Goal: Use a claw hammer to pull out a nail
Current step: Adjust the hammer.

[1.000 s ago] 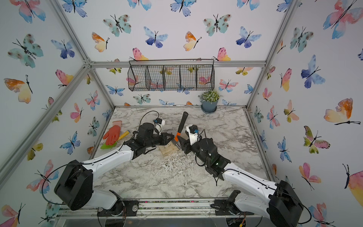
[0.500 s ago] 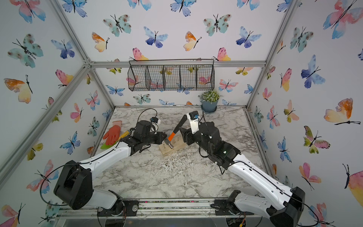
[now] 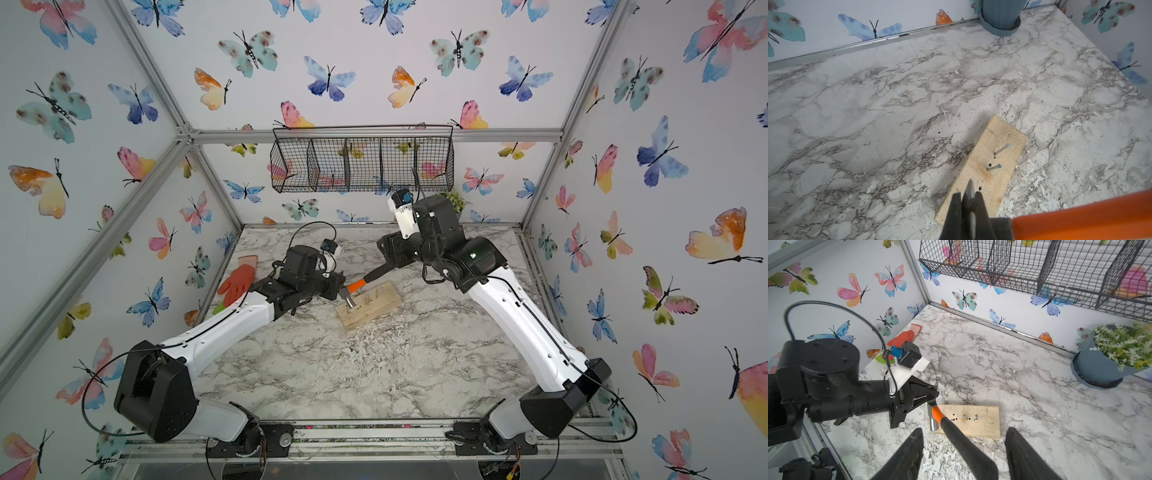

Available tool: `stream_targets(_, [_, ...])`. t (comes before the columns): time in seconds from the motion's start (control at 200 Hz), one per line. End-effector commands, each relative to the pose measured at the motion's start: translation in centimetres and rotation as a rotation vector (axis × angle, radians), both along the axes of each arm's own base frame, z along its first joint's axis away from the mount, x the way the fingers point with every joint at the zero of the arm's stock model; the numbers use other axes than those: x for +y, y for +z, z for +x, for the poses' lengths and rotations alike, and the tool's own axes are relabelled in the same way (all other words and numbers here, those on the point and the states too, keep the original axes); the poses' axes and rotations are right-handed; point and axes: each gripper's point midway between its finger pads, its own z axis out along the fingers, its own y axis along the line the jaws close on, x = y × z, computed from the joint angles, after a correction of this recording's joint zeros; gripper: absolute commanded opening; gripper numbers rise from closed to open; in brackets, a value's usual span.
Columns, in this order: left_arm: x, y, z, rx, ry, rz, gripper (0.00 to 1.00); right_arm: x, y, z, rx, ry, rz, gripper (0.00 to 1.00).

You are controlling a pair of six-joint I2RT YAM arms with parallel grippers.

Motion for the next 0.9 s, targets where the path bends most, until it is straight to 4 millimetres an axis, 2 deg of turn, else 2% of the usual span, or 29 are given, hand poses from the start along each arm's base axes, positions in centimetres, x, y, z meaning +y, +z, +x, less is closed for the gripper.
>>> stream_targets(0.0, [-1.2,4.4,-0.6,-0.138,-0.121,-0.013,0.0,0.3,-3.0,-1.8,0.15,0.07,-0.058,0.66])
stream_targets(0.095, [-2.1,4.9,-1.7,-0.167,-0.199,-0.005,0.0,0.6,-4.8,-1.8,0.203,0.087,-0.091,0.65])
stream_targets(0.29, [-3.8,5.8,-3.2,-0.241,-0.303,0.022,0.0,2.0,-8.7,-3.4,0.331,0.191,-0.101,0.62])
stream_targets(0.486, [-5.3,5.8,-4.0,-0.322,-0.366,0.129,0.0,3.2,-11.2,-5.8,0.448,0.304,-0.062,0.6])
stream_targets(0.661, [-4.9,5.8,-3.4,-0.353,-0.351,0.182,0.0,3.3,-13.0,-7.7,0.546,0.353,-0.046,0.57])
stream_targets(0.896, [-4.3,5.5,-2.9,-0.391,-0.324,0.251,0.0,2.4,-14.3,-8.9,0.593,0.348,-0.07,0.57])
